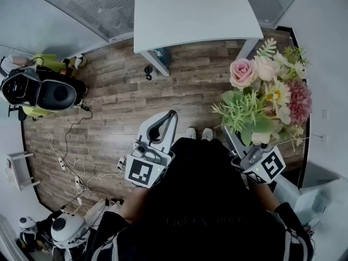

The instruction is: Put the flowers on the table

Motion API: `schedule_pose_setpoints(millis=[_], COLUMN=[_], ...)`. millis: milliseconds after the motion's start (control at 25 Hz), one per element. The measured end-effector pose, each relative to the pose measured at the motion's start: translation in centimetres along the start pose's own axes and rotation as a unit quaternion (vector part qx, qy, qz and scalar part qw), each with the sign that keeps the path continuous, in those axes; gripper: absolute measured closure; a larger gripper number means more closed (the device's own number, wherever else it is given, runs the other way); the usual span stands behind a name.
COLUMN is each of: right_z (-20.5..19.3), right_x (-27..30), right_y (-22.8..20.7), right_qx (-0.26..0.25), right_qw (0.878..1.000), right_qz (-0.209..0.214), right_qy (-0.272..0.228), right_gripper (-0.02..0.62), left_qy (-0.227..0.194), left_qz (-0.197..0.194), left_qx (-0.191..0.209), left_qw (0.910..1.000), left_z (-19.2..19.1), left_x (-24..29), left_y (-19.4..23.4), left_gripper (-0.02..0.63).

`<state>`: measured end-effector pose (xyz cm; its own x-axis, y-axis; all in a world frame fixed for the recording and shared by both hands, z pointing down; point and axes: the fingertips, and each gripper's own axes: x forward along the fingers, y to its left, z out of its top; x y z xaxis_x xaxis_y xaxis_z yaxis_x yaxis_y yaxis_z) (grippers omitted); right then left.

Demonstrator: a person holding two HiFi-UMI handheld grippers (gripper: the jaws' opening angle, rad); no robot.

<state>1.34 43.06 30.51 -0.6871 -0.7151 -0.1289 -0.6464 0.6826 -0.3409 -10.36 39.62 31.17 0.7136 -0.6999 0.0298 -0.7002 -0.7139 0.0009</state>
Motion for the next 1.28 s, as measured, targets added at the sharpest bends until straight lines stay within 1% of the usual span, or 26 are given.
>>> schedule_pose_setpoints(millis=[200,360,480,560,640,760,920,1000,1120,1280], right_z=[-0.6,-0.7,-0.6,-0.5,-0.7,-0.8,-0.7,-0.7,-0.5,-0.4], right_x=[-0.2,-1.3,-3.1,-3.5,-3.0,-2.1,-1.2,-0.8,0.7,2.7], right_y=[-0.3,-1.2,-2.7,-3.3,-3.6,-3.8,-3.8,-5.0,-7.2,-9.1], right_qx=[-0.002,0.018,0.027,0.027,0.023,0.018,0.016,0.020,0.029,0.042], right_qw=[1.000,1.000,1.000,0.999,1.000,1.000,1.000,1.000,0.999,0.999], right_qz=[-0.002,-0.005,-0.015,-0.018,-0.017,-0.017,-0.019,-0.017,-0.021,-0.029], right_qy=[0.006,0.001,-0.002,-0.004,0.002,0.007,0.014,0.014,0.012,0.012], right_gripper=[0.555,0.555,0.555,0.555,0.555,0.555,0.555,0.555,0.555,0.555], left_qy=[-0.004,-0.005,-0.002,-0.003,-0.007,-0.003,-0.009,-0.008,0.000,0.000], left_qz=[0.003,0.008,0.006,0.007,0.009,0.013,0.008,0.005,0.003,0.002], left_qx=[-0.008,-0.015,-0.011,-0.008,-0.004,-0.010,-0.011,-0.010,-0.022,-0.031], left_qw=[1.0000,0.9998,0.9999,0.9999,0.9999,0.9999,0.9999,0.9999,0.9997,0.9995], left_z=[-0.3,-0.6,-0.7,-0.8,-0.7,-0.9,-1.0,-1.4,-2.2,-2.3], left_x=[-0.3,-0.1,0.6,1.0,1.2,1.3,1.7,3.2,5.5,7.2], left_y=[0.0,-1.1,-2.6,-2.7,-2.1,-1.1,-0.3,-0.1,1.2,3.3], left_gripper=[0.584,0.584,0.584,0.584,0.584,0.584,0.584,0.584,0.584,0.584])
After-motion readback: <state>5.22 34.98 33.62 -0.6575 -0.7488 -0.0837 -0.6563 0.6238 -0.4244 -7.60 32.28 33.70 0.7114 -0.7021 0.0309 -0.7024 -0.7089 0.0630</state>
